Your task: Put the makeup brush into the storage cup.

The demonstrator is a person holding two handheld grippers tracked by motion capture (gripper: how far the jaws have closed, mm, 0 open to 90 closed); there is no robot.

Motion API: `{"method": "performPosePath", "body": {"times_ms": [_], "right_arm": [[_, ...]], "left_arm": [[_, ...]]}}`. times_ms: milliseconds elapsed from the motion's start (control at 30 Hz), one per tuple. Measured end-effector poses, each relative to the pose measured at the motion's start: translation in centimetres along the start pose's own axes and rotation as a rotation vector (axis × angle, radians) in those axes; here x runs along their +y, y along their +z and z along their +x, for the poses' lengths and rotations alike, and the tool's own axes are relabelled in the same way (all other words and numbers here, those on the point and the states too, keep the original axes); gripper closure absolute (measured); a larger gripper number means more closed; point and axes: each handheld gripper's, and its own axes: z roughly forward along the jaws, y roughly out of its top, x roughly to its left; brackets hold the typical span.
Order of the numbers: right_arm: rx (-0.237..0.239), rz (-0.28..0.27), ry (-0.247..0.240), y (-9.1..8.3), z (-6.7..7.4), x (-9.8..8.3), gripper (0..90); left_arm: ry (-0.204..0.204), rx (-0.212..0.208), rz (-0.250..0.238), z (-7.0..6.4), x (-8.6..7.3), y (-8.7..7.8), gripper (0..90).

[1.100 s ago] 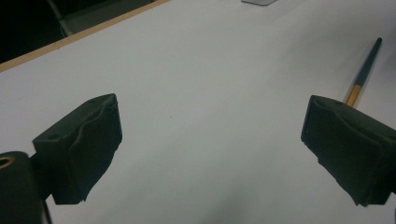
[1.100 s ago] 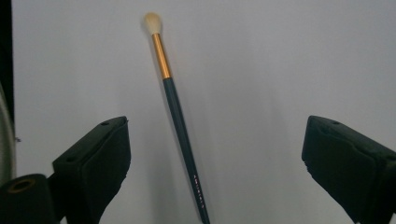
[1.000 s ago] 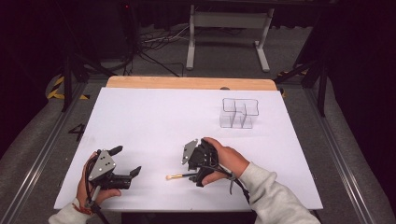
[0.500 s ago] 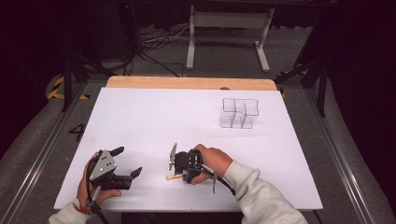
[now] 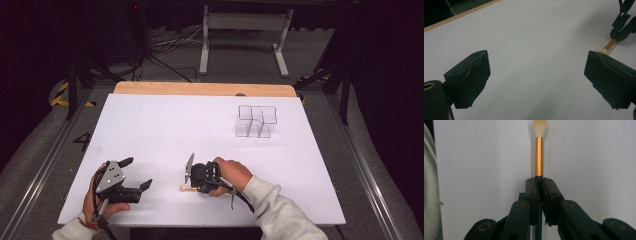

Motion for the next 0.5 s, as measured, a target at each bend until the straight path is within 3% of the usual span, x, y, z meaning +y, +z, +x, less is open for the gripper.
{"method": "performPosePath", "body": {"times_ms": [33, 100, 200, 267, 367, 433, 500], "right_arm": [[-0.019, -0.056, 0.022, -0.5, -0.2, -0.8, 83.8], [-0.030, -0.076, 0.033, -0.7, -0.3, -1.0, 83.8], [-0.088, -0.231, 0.085, -2.4, -0.6, -2.3, 83.8], [-0.125, -0.303, 0.110, -3.3, -0.8, -3.0, 83.8], [-0.154, -0.372, 0.143, -4.3, -1.0, -3.9, 83.9], [-0.177, -0.447, 0.175, -5.1, -1.1, -4.9, 83.8], [-0.192, -0.482, 0.183, -5.3, -1.1, -5.4, 83.9]], "left_arm": [[0.001, 0.002, 0.003, 0.0, 0.0, 0.0, 7.4], [0.001, 0.002, -0.001, 0.0, 0.0, 0.0, 7.5], [0.007, 0.006, -0.006, 0.0, 0.1, -0.1, 7.5], [0.010, 0.009, -0.020, 0.0, 0.1, -0.2, 7.4], [0.016, 0.029, -0.039, 0.0, 0.1, -0.5, 6.6], [0.021, 0.046, -0.046, 0.0, 0.2, -0.6, 6.4], [0.019, 0.036, -0.049, 0.1, 0.1, -0.6, 5.3]]}}
